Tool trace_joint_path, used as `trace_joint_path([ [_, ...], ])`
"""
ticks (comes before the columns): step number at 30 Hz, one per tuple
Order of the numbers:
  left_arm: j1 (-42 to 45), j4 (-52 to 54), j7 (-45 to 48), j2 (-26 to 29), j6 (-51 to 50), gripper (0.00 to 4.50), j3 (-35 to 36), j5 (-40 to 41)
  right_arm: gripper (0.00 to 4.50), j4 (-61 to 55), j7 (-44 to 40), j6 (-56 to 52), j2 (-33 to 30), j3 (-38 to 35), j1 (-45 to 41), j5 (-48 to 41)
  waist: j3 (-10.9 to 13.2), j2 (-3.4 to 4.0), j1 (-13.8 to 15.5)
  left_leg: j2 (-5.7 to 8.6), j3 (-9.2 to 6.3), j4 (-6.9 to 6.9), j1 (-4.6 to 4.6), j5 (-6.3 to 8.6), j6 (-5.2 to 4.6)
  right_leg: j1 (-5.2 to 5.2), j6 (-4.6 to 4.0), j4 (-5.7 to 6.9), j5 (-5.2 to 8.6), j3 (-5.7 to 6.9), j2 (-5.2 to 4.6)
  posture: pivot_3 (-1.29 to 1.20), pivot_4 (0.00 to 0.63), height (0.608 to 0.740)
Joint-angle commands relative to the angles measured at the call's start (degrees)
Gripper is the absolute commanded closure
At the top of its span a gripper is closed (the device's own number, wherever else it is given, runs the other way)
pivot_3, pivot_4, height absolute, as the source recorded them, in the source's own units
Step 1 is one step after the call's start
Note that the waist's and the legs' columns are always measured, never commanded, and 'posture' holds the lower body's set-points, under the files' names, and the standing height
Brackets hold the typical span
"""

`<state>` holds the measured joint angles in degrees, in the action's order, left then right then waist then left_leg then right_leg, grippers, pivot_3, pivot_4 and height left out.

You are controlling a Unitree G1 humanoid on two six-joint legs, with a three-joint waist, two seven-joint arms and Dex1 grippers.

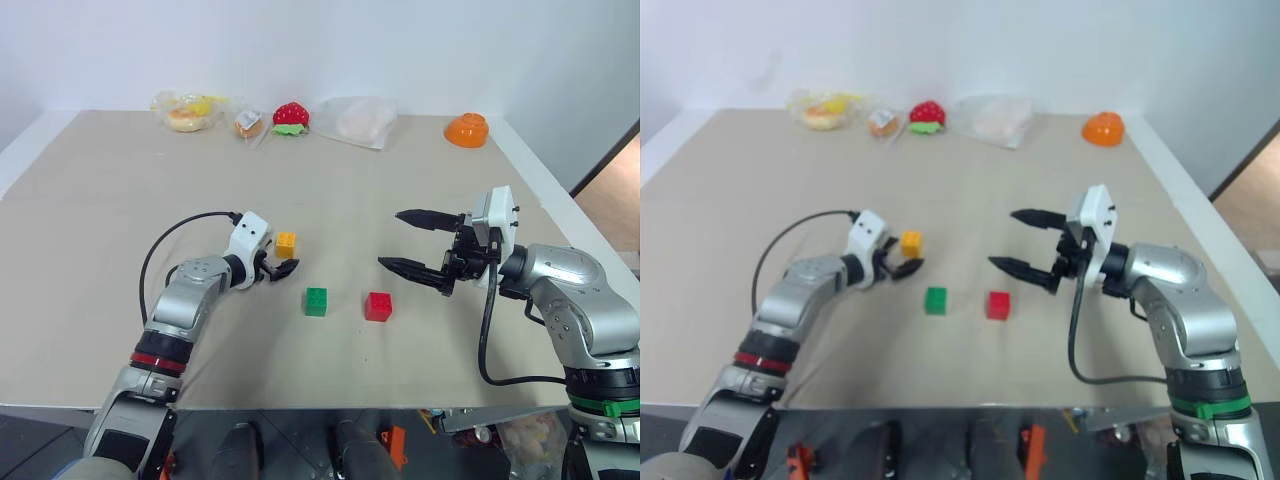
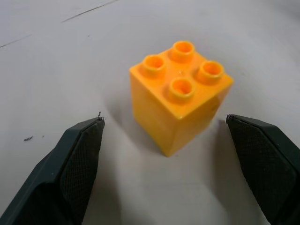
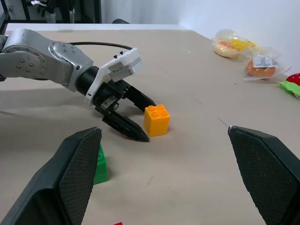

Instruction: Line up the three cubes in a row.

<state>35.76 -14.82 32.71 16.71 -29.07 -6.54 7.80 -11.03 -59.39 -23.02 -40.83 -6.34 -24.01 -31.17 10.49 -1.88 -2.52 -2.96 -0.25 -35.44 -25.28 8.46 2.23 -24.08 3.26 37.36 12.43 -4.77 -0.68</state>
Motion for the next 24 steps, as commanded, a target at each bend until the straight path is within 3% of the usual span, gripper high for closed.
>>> trace_joint_path([
  [1,1.5,-0.6,-3.0,-1.3,-0.3,0.18,1.5,-0.4,0.00,-1.1,0.2,0.8,-0.1,-1.3,-0.7,-0.8,0.0,0.00,0.0,0.00,0.00,0.00,0.00,-0.01,-0.01,0.00,0.00,0.00,-0.02,0.00,0.00,0.00,0.150,0.740],
  [8,1.3,0.4,-5.7,-3.5,-2.0,0.18,1.6,-0.2,0.00,-1.4,0.3,0.6,-0.1,-1.4,-0.2,-0.8,0.0,0.00,0.0,0.03,-0.01,-0.01,0.06,-0.01,0.00,0.05,0.02,0.00,-0.03,-0.03,-0.01,0.00,0.150,0.740],
  [9,1.3,0.5,-6.0,-3.5,-1.9,0.70,1.6,-0.3,0.00,-1.4,0.3,0.7,-0.1,-1.4,-0.2,-0.8,0.0,0.00,0.0,0.03,-0.01,-0.01,0.07,-0.01,0.00,0.06,0.01,0.00,-0.03,-0.03,-0.01,0.00,0.150,0.740],
  [17,1.6,0.1,-6.0,-2.4,-1.5,3.20,2.0,-0.5,0.00,-1.1,0.1,0.8,-0.2,-1.2,-0.3,-0.6,0.0,0.00,0.0,0.04,-0.01,0.03,0.05,-0.01,0.01,0.05,0.02,-0.01,0.01,-0.04,-0.01,0.00,0.150,0.740],
  [24,3.3,-3.3,3.8,2.9,9.3,3.19,1.1,-0.6,0.00,-1.2,-0.7,0.4,-0.8,-1.2,-0.3,-0.9,0.0,0.00,-0.1,0.03,0.00,0.04,0.06,-0.01,0.01,0.01,0.01,-0.01,0.01,-0.05,0.00,0.00,0.150,0.740],
])
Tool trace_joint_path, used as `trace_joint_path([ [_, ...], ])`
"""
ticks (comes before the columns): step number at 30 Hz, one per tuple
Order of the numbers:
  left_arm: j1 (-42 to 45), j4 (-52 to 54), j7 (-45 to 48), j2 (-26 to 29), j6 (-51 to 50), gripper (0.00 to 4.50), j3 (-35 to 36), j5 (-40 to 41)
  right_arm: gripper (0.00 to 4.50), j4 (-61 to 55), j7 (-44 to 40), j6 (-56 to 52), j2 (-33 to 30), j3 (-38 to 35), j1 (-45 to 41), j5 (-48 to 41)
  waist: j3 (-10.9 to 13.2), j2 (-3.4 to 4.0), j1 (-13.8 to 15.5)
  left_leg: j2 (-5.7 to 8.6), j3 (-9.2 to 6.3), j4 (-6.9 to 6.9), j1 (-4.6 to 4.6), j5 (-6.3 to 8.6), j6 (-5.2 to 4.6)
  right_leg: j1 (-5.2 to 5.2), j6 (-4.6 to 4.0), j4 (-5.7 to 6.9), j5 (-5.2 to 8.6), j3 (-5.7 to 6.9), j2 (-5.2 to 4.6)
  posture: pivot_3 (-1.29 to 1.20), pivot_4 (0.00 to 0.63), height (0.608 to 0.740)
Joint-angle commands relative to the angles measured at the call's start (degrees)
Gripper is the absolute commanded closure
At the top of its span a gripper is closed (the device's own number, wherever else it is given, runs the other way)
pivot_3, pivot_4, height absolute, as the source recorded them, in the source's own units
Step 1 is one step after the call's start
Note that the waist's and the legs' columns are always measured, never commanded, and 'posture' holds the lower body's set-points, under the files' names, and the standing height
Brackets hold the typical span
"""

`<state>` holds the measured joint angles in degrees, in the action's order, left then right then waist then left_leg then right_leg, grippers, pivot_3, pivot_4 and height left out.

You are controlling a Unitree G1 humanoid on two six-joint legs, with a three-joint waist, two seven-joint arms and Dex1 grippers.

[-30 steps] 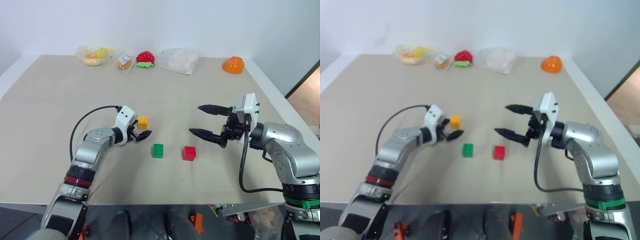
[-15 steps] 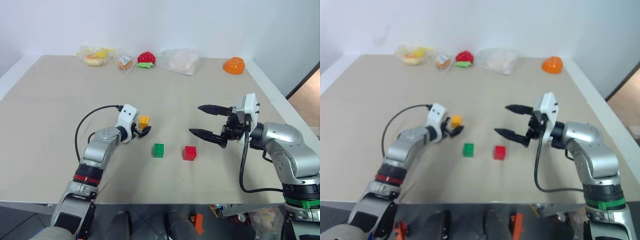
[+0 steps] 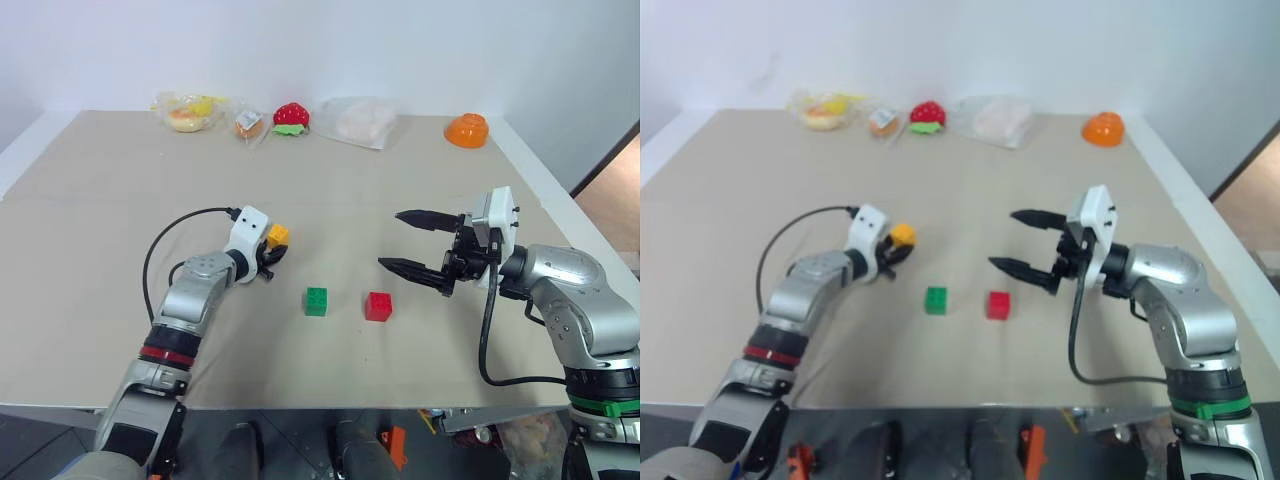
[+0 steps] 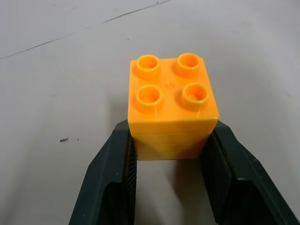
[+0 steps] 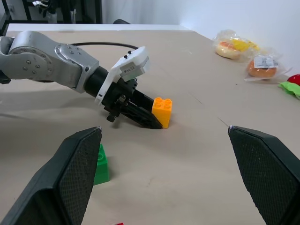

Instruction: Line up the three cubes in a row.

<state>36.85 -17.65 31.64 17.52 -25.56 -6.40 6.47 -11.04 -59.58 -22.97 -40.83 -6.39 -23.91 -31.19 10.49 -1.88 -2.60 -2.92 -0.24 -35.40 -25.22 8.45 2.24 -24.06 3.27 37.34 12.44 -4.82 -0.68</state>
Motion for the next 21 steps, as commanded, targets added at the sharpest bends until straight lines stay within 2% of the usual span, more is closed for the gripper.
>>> trace_joint_path([
  [1,2.5,-1.6,7.7,3.5,9.3,3.19,1.3,1.2,0.00,-1.7,-0.9,-0.1,-1.1,-1.3,-0.1,-1.3,0.0,0.00,0.0,0.00,0.00,0.00,-0.02,0.00,0.00,-0.02,-0.01,0.00,-0.01,0.00,0.00,0.00,0.150,0.740],
  [6,1.1,-3.7,28.1,10.6,21.2,3.19,3.9,8.1,0.00,-5.9,-3.6,-4.1,-3.2,-3.3,2.3,-6.6,0.0,0.00,0.0,-0.02,0.03,0.08,-0.07,0.01,0.01,-0.09,-0.09,0.00,0.04,0.00,-0.02,0.00,0.150,0.740],
  [10,-2.2,-1.9,43.7,15.2,23.7,3.19,4.5,14.0,0.00,-9.1,-4.3,-6.5,-4.9,-4.6,4.8,-9.9,0.0,0.01,0.0,-0.04,0.03,0.12,-0.12,0.04,0.02,-0.12,-0.11,-0.01,0.15,0.02,-0.04,0.00,0.150,0.740],
  [14,-5.0,0.3,51.4,17.0,23.8,3.19,3.1,15.6,0.00,-12.6,-4.7,-8.7,-5.8,-5.3,7.2,-13.2,0.0,0.01,0.0,-0.05,0.02,0.11,-0.13,0.05,0.01,-0.12,-0.12,0.00,0.18,0.04,-0.04,0.00,0.150,0.740],
  [17,-6.9,0.5,56.2,17.7,27.1,3.19,0.1,13.1,0.00,-15.0,-3.9,-8.1,-5.6,-3.4,8.4,-12.1,0.0,0.01,0.1,-0.06,0.01,0.04,-0.13,0.05,0.01,-0.09,-0.13,0.00,0.17,0.06,-0.05,0.00,0.150,0.740],
  [21,-3.9,-8.3,56.3,16.1,34.2,3.19,-1.0,9.6,0.00,-14.8,-3.1,-8.0,-5.2,-3.2,8.1,-11.8,0.0,0.00,0.1,-0.05,0.03,-0.05,-0.11,0.02,-0.03,-0.08,-0.21,0.00,0.09,0.07,-0.08,0.00,0.150,0.740],
])
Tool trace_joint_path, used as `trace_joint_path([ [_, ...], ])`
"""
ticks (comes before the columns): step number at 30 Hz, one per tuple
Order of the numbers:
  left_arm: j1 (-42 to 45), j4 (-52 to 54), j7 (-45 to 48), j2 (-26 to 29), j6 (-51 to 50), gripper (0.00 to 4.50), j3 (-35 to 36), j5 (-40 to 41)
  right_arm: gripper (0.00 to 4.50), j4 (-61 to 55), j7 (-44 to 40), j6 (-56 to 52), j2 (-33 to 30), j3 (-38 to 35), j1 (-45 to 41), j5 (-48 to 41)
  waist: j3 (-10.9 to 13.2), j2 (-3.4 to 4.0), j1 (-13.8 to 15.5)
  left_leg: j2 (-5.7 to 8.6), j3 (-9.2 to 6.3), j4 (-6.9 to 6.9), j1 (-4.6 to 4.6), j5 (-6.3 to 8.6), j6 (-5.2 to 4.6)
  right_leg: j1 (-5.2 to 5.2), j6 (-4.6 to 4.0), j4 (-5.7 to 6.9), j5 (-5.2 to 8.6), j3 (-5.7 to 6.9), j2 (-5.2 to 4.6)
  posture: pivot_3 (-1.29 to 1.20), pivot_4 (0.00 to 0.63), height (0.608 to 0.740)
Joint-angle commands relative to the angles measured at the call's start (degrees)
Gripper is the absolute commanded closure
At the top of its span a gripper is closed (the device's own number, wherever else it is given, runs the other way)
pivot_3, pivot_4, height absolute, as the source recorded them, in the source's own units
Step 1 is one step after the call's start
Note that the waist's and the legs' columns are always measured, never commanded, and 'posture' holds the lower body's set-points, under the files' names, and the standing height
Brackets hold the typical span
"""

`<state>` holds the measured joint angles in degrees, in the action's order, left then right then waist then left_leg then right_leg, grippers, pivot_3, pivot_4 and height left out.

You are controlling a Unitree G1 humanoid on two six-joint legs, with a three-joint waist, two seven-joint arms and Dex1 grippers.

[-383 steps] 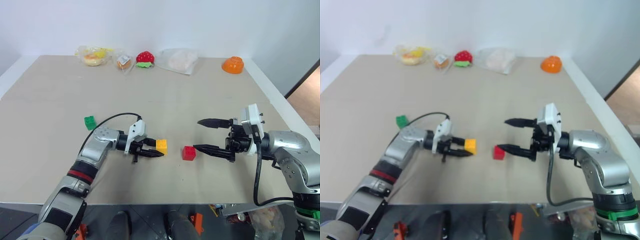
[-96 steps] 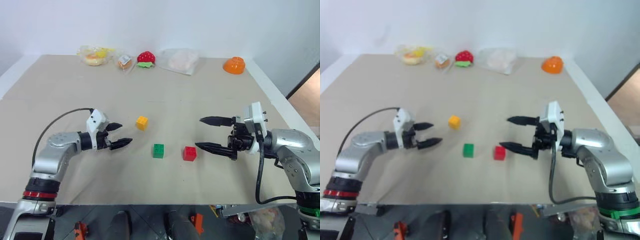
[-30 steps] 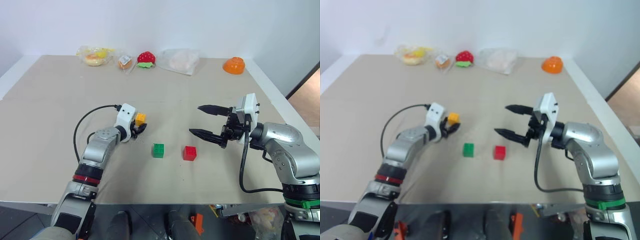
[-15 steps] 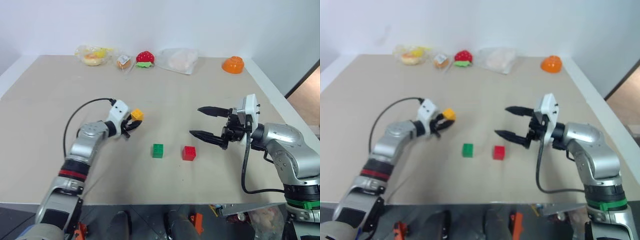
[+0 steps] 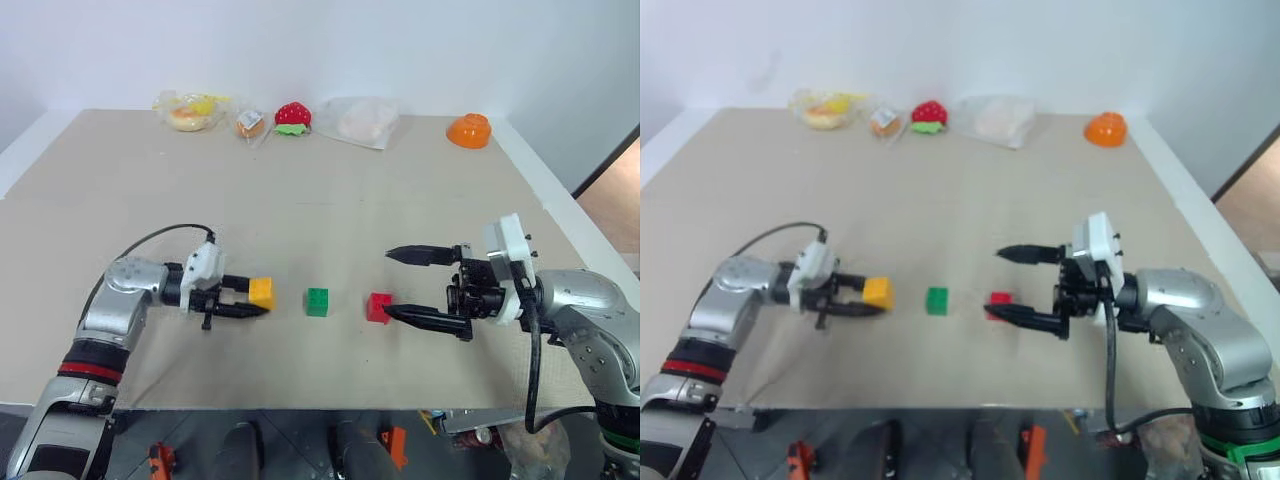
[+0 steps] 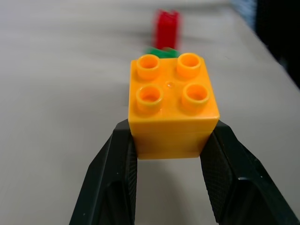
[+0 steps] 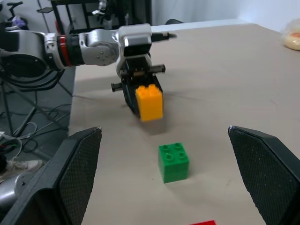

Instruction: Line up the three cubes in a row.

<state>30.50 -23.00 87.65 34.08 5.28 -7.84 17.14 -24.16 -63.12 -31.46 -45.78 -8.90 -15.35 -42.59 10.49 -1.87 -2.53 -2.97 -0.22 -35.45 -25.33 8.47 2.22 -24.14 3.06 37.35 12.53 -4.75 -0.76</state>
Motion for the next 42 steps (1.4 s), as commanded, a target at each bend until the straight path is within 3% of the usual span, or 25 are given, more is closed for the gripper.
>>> trace_joint_path([
  [1,3.3,-4.3,0.6,-0.9,3.7,3.19,0.5,-1.0,0.00,-1.7,0.4,0.5,-0.4,-0.7,-0.4,-0.4,0.0,0.00,0.0,-0.01,0.00,0.00,-0.01,0.00,0.00,-0.02,-0.02,0.00,-0.02,0.00,0.00,0.00,0.150,0.740],
  [12,8.1,-14.1,2.2,-3.1,10.2,3.19,0.4,-3.4,0.00,-1.3,0.7,0.7,-0.7,-0.8,-0.5,0.0,0.0,0.00,0.0,-0.03,-0.01,0.08,-0.05,0.01,-0.02,-0.07,0.03,0.00,0.02,0.02,0.07,0.00,0.150,0.740],
  [28,7.4,-14.2,2.9,0.7,8.1,3.19,2.6,-2.7,0.00,-0.1,0.4,1.4,-0.2,-0.1,-1.3,0.8,0.0,0.00,0.0,-0.05,-0.02,0.06,-0.05,0.01,-0.02,-0.05,0.04,0.00,0.00,0.01,0.07,0.00,0.150,0.740],
  [37,6.9,-14.8,2.7,0.0,9.3,3.19,2.5,-3.1,0.00,0.9,0.1,1.9,0.0,0.5,-2.1,1.3,0.0,0.00,0.0,-0.05,-0.02,0.06,-0.05,0.01,-0.02,-0.05,0.04,0.00,0.00,0.01,0.07,0.00,0.150,0.740],
  [39,7.2,-15.6,2.5,-0.4,9.3,2.16,2.3,-3.4,0.00,1.0,0.3,1.9,-0.1,0.6,-2.3,1.3,0.0,0.00,0.0,-0.05,-0.02,0.06,-0.05,0.01,-0.02,-0.05,0.04,0.00,0.00,0.01,0.07,0.00,0.150,0.740],
  [41,7.6,-16.3,1.9,-1.1,9.6,1.67,2.4,-3.4,0.00,1.1,0.4,2.0,-0.1,0.6,-2.4,1.4,0.0,0.00,0.0,-0.05,-0.02,0.05,-0.05,0.01,-0.02,-0.05,0.04,0.00,0.00,0.01,0.07,0.00,0.150,0.740],
  [42,7.7,-16.6,1.6,-1.5,9.9,1.21,2.5,-3.4,0.00,1.1,0.4,2.1,-0.1,0.6,-2.4,1.4,0.0,0.00,0.0,-0.05,-0.02,0.05,-0.05,0.01,-0.02,-0.05,0.04,0.00,0.00,0.01,0.07,0.00,0.150,0.740],
])
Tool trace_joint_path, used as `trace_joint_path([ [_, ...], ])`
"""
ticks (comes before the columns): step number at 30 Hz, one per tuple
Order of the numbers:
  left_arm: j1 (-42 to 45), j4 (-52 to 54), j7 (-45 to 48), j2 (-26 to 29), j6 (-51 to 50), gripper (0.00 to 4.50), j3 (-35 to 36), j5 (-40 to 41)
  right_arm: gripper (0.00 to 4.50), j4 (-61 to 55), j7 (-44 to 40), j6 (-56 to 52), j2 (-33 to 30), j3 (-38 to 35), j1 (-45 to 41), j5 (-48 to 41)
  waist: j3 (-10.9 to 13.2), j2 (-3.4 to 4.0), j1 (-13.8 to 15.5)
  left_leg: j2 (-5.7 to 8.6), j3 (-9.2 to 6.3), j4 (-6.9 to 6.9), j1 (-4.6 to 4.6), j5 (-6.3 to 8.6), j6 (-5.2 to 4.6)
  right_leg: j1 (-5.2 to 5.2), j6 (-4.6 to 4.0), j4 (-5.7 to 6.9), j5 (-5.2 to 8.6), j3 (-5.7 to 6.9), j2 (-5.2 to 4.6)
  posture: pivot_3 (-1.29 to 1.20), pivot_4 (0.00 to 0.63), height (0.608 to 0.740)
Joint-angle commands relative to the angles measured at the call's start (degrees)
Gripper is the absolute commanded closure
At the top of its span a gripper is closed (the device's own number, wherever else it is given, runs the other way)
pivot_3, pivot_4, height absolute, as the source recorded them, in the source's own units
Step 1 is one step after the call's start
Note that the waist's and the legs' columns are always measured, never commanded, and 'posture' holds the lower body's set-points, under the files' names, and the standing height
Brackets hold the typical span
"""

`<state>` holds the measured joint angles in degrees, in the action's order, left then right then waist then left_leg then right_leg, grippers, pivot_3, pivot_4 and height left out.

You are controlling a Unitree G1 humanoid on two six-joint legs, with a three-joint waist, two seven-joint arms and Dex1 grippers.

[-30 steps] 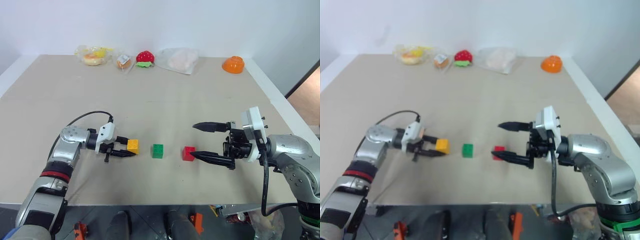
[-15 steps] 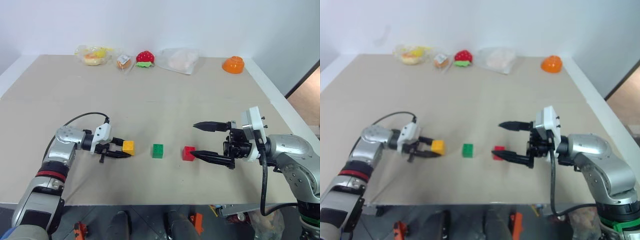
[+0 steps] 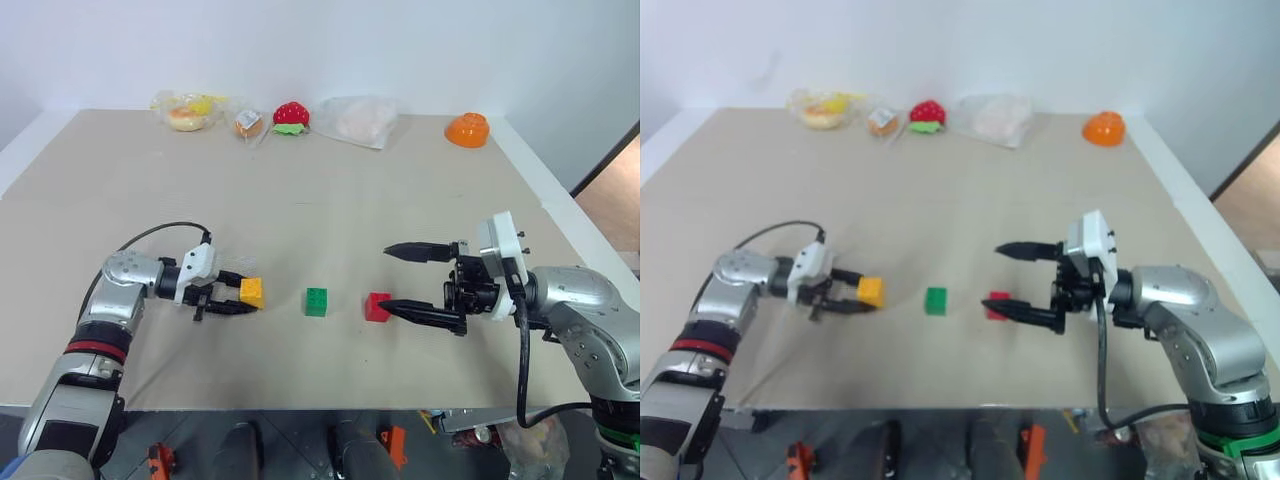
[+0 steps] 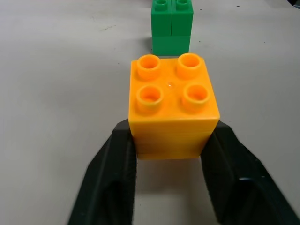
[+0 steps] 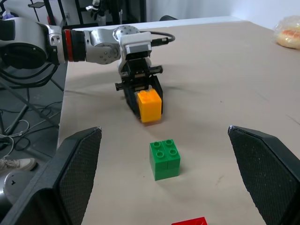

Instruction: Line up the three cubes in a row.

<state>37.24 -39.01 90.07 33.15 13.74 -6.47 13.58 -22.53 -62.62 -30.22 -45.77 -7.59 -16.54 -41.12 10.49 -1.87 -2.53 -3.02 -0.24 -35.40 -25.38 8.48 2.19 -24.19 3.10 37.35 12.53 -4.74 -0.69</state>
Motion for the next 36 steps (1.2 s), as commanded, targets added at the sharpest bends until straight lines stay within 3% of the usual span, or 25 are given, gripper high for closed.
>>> trace_joint_path([
  [1,1.1,-0.8,-0.9,-0.8,1.7,0.86,1.2,0.1,0.00,-0.5,0.0,0.9,-0.1,-0.7,-1.2,-0.1,0.0,0.00,0.0,0.00,0.00,0.00,0.00,0.00,0.00,0.00,0.00,0.00,0.00,0.00,0.00,0.00,0.150,0.740],
  [3,1.1,-1.1,-1.0,-1.0,2.8,0.12,1.2,-0.1,0.00,-0.5,0.0,1.0,-0.1,-0.8,-1.1,-0.1,0.0,0.00,0.0,0.00,0.00,0.00,0.00,0.00,0.00,0.00,0.00,0.00,0.00,0.00,0.00,0.00,0.150,0.740],
  [4,1.0,-1.2,-0.8,-0.9,2.8,0.04,1.0,-0.1,0.00,-0.5,0.0,1.0,-0.2,-0.9,-1.0,0.0,0.0,0.00,0.0,0.00,0.00,0.00,0.00,0.00,0.00,0.00,0.00,0.00,0.00,0.00,0.00,0.00,0.150,0.740],
  [13,-1.6,0.1,1.5,4.6,1.2,0.04,3.0,1.3,0.00,-0.1,-0.4,0.9,-0.5,-1.3,-1.4,-0.2,0.0,0.00,-0.1,-0.03,0.00,0.01,0.00,0.00,0.00,-0.01,0.00,0.00,0.00,0.00,0.02,0.00,0.150,0.740],
  [19,-11.5,17.2,2.4,20.1,-13.5,0.04,-0.3,11.4,0.00,1.2,-1.4,0.9,-0.6,-0.9,-2.7,-0.1,0.0,0.00,-0.2,-0.21,0.08,0.07,0.01,0.02,0.03,-0.10,-0.11,0.02,0.02,0.04,0.05,0.00,0.150,0.740],
  [22,-17.4,23.6,2.4,25.8,-20.3,0.04,3.3,15.2,0.00,2.4,-2.3,1.3,-0.6,-0.4,-4.0,0.2,0.0,0.02,-0.2,-0.36,0.22,0.11,0.06,0.06,0.09,-0.14,-0.24,0.01,0.04,0.07,0.01,0.00,0.150,0.740],
  [30,-22.6,34.0,-27.7,17.6,-36.8,0.04,18.7,19.0,0.00,6.1,0.6,3.0,-0.2,-3.8,1.4,2.9,0.0,0.01,0.2,-0.55,0.48,0.02,0.06,0.03,0.05,-0.02,-0.33,0.01,0.09,0.49,-0.26,0.00,0.150,0.740],
  [36,-33.1,43.1,-32.4,13.2,-37.1,0.04,20.5,18.1,0.00,4.4,4.1,3.5,-0.1,-7.9,10.8,4.0,0.0,0.01,0.1,-0.51,0.60,0.11,0.03,0.20,0.10,-0.06,-0.27,0.01,0.33,0.45,-0.28,0.00,0.150,0.740],
])
